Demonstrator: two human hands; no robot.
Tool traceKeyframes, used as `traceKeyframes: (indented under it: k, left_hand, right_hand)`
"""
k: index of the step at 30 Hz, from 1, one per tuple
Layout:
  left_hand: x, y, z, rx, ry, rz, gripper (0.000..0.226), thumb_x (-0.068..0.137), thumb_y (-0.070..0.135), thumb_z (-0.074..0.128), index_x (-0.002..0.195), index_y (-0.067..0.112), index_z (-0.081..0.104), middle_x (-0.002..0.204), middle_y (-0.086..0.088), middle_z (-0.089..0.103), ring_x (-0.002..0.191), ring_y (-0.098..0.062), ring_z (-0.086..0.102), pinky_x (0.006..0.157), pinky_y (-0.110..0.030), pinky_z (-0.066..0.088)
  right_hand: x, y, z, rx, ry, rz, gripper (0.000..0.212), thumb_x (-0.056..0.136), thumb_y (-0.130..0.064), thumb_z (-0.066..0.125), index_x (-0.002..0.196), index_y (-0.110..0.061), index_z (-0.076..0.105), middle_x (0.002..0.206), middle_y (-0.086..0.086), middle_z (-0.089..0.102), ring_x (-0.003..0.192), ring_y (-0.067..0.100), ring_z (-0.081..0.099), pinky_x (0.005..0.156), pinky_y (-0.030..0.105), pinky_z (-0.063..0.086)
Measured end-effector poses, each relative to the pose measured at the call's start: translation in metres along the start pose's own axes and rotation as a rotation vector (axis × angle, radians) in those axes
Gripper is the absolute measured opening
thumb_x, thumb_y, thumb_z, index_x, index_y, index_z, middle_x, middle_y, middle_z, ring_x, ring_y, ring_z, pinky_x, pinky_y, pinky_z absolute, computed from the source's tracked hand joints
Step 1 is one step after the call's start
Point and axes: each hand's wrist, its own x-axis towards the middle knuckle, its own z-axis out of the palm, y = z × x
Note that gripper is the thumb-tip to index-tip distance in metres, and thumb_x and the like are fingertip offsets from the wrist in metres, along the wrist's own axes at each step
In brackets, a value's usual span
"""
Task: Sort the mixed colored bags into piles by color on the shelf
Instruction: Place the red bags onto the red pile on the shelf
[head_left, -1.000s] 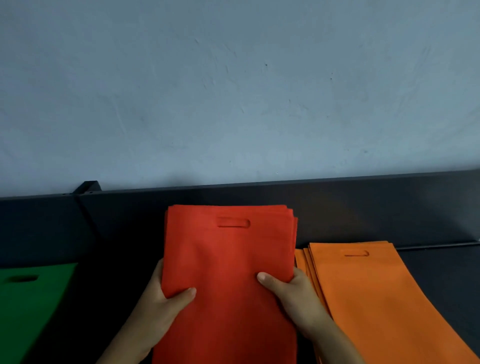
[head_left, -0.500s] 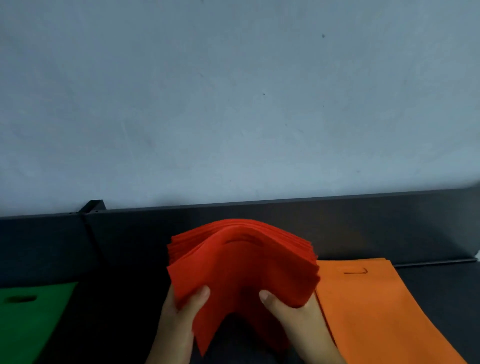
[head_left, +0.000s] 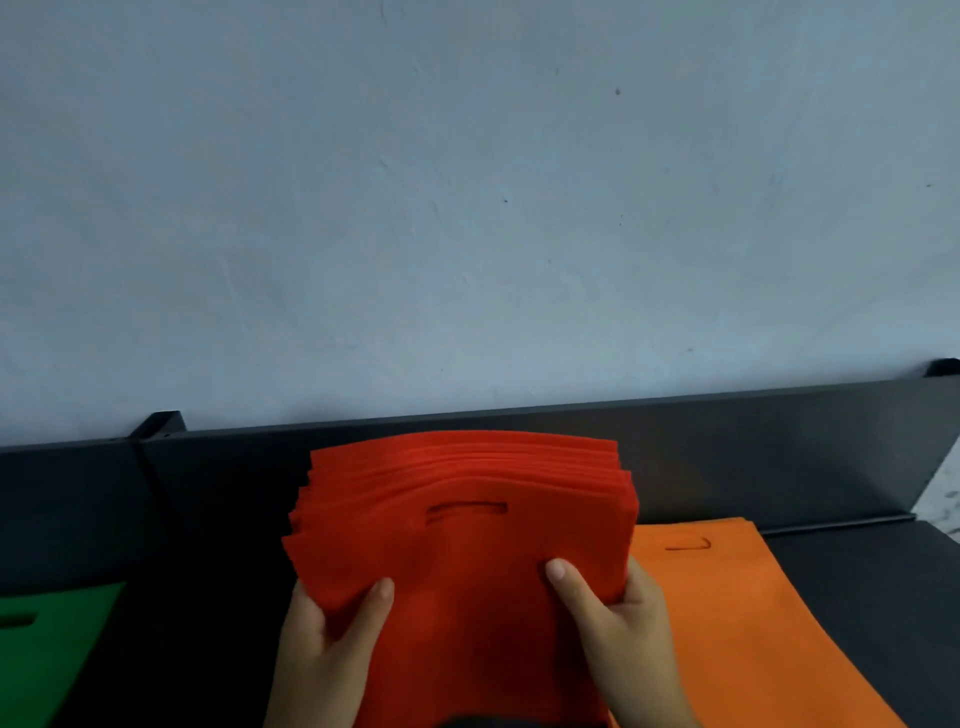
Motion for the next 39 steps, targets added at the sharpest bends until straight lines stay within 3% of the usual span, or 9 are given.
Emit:
traceKeyframes:
  k: [3, 9, 11, 13, 17, 22, 28, 36, 39]
  left_hand:
    - [-0.006, 0.004, 0.006, -0.001, 0.021, 0.047, 0.037, 0.080, 0.016, 0.078, 0.107, 0.038, 0.066, 0.094, 0.031, 0.074, 0.087, 0.011, 0.068, 0.077, -0.017, 0.049]
    - [0.008, -0.011, -0.002, 0.026, 0.032, -0.152, 0.060, 0.058, 0.034, 0.100, 0.101, 0.048, 0.060, 0.106, 0.011, 0.068, 0.112, -0.022, 0.061, 0.101, -0.039, 0.040]
    - [0.012, -0.011, -0.009, -0.028, 0.011, -0.155, 0.085, 0.031, 0.054, 0.101, 0.108, 0.053, 0.065, 0.113, 0.005, 0.073, 0.113, -0.021, 0.065, 0.105, -0.046, 0.044]
    - [0.015, -0.011, -0.013, -0.013, -0.042, -0.161, 0.081, 0.038, 0.054, 0.101, 0.112, 0.055, 0.067, 0.113, 0.005, 0.076, 0.110, -0.020, 0.069, 0.098, -0.044, 0.049]
    - [0.016, -0.018, -0.008, 0.111, -0.093, -0.184, 0.043, 0.078, 0.030, 0.085, 0.112, 0.046, 0.064, 0.109, 0.005, 0.073, 0.100, -0.014, 0.067, 0.079, -0.031, 0.048]
    - [0.010, -0.020, -0.003, 0.130, -0.019, -0.152, 0.043, 0.082, 0.037, 0.084, 0.111, 0.056, 0.058, 0.113, 0.012, 0.070, 0.106, -0.010, 0.064, 0.095, -0.039, 0.044]
    - [0.007, -0.023, 0.003, 0.218, -0.012, -0.080, 0.044, 0.087, 0.030, 0.078, 0.111, 0.056, 0.053, 0.108, 0.016, 0.067, 0.100, -0.002, 0.062, 0.087, -0.034, 0.043]
    - [0.010, -0.033, 0.004, 0.257, 0.008, -0.043, 0.044, 0.089, 0.024, 0.077, 0.113, 0.047, 0.049, 0.106, 0.018, 0.062, 0.093, 0.003, 0.057, 0.075, -0.021, 0.041]
    - [0.013, -0.039, 0.002, 0.310, 0.042, -0.043, 0.039, 0.089, 0.028, 0.076, 0.114, 0.043, 0.049, 0.103, 0.016, 0.064, 0.091, -0.003, 0.061, 0.072, -0.023, 0.042]
  right_hand:
    - [0.000, 0.008, 0.002, 0.006, 0.031, -0.042, 0.032, 0.077, -0.018, 0.092, 0.107, -0.014, 0.080, 0.102, 0.002, 0.084, 0.094, 0.011, 0.079, 0.078, 0.018, 0.059]
    - [-0.006, 0.031, 0.002, 0.044, -0.092, 0.132, 0.088, 0.045, -0.057, 0.101, 0.119, -0.017, 0.078, 0.113, 0.005, 0.082, 0.108, 0.021, 0.078, 0.093, 0.038, 0.056]
    - [-0.003, 0.028, -0.001, 0.068, -0.107, 0.139, 0.063, 0.053, -0.043, 0.100, 0.109, -0.018, 0.084, 0.108, 0.007, 0.083, 0.102, 0.021, 0.080, 0.086, 0.033, 0.061]
    - [-0.001, 0.026, -0.003, 0.074, -0.135, 0.161, 0.047, 0.057, -0.038, 0.098, 0.099, -0.020, 0.087, 0.101, 0.009, 0.084, 0.094, 0.019, 0.081, 0.074, 0.025, 0.062]
    - [0.005, 0.031, -0.004, -0.025, -0.075, 0.131, 0.069, 0.038, -0.065, 0.098, 0.086, -0.016, 0.088, 0.091, 0.008, 0.084, 0.083, 0.013, 0.080, 0.068, 0.021, 0.060]
    - [0.010, 0.030, -0.002, -0.021, -0.053, 0.136, 0.048, 0.049, -0.050, 0.090, 0.081, -0.014, 0.087, 0.084, 0.007, 0.084, 0.075, 0.008, 0.078, 0.063, 0.019, 0.058]
    - [0.011, 0.030, 0.001, -0.036, -0.001, 0.151, 0.044, 0.074, -0.043, 0.094, 0.097, -0.008, 0.083, 0.091, 0.004, 0.084, 0.086, 0.015, 0.081, 0.068, 0.021, 0.061]
    - [0.014, 0.035, 0.004, -0.066, 0.033, 0.153, 0.021, 0.071, -0.026, 0.083, 0.085, -0.010, 0.082, 0.083, 0.003, 0.084, 0.076, 0.007, 0.079, 0.064, 0.017, 0.058]
    - [0.016, 0.041, 0.006, -0.055, 0.027, 0.160, 0.033, 0.072, -0.040, 0.093, 0.086, -0.012, 0.084, 0.085, 0.001, 0.084, 0.080, 0.010, 0.080, 0.064, 0.017, 0.058]
